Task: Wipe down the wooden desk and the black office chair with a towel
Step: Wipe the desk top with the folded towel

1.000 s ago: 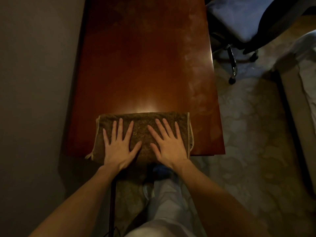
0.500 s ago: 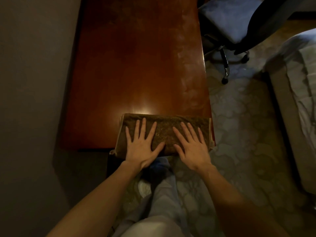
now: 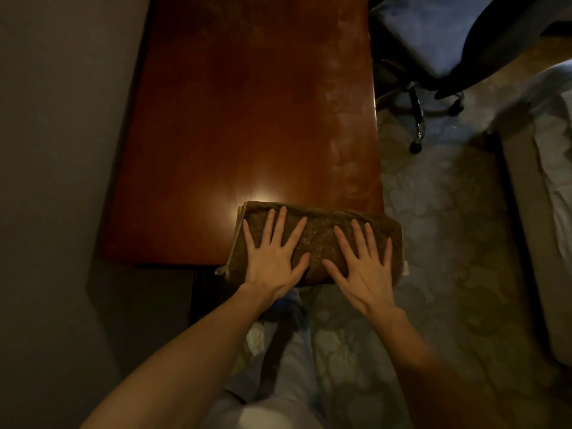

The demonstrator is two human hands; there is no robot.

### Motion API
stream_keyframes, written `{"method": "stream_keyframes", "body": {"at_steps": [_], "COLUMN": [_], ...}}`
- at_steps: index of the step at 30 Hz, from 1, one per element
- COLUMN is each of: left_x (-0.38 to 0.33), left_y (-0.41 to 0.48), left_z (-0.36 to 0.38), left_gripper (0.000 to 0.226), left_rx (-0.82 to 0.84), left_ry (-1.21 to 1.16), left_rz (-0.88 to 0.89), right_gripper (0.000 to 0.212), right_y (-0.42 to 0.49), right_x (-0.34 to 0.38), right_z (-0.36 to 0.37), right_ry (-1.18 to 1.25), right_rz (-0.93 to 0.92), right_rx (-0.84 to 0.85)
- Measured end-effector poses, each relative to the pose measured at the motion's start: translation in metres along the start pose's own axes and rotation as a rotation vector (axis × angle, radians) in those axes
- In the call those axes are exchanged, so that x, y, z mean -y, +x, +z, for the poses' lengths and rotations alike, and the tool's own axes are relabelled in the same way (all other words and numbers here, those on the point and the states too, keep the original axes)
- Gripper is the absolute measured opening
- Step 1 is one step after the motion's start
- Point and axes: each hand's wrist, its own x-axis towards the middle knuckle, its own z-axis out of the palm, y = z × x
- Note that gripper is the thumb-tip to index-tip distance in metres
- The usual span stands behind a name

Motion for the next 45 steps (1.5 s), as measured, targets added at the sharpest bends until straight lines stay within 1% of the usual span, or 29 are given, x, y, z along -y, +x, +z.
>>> {"method": "stream_keyframes", "body": {"at_steps": [6, 17, 19, 22, 34, 42, 45], "left_x": [0.003, 0.009, 0.012, 0.015, 0.026, 0.034, 0.037], "left_y": [0.025, 0.073, 0.083, 0.103, 0.176, 0.224, 0.241], "left_z": [-0.007, -0.015, -0.018, -0.023, -0.047, -0.062, -0.07], "left_gripper": [0.076, 0.075, 0.075, 0.075, 0.076, 0.075, 0.074], "left_rx": [-0.001, -0.086, -0.098, -0.102, -0.121, -0.15, -0.148], "left_ry": [0.012, 0.002, 0.001, 0.003, 0.027, 0.025, 0.018], "left_rz": [-0.005, 0.037, 0.036, 0.023, -0.001, -0.049, -0.075], "right_gripper": [0.084, 0.08, 0.08, 0.079, 0.078, 0.079, 0.08], "right_y": [0.025, 0.069, 0.079, 0.101, 0.186, 0.245, 0.27], "right_x": [0.0, -0.006, -0.004, -0.006, -0.012, -0.02, -0.021], "right_z": [-0.008, -0.018, -0.021, -0.024, -0.043, -0.057, -0.064], "right_ry": [-0.002, 0.0, -0.007, -0.019, -0.039, -0.064, -0.083], "right_rz": [0.036, 0.061, 0.062, 0.05, 0.017, -0.077, -0.115], "right_rx": [0.056, 0.0, -0.032, -0.065, -0.089, -0.161, -0.154]}}
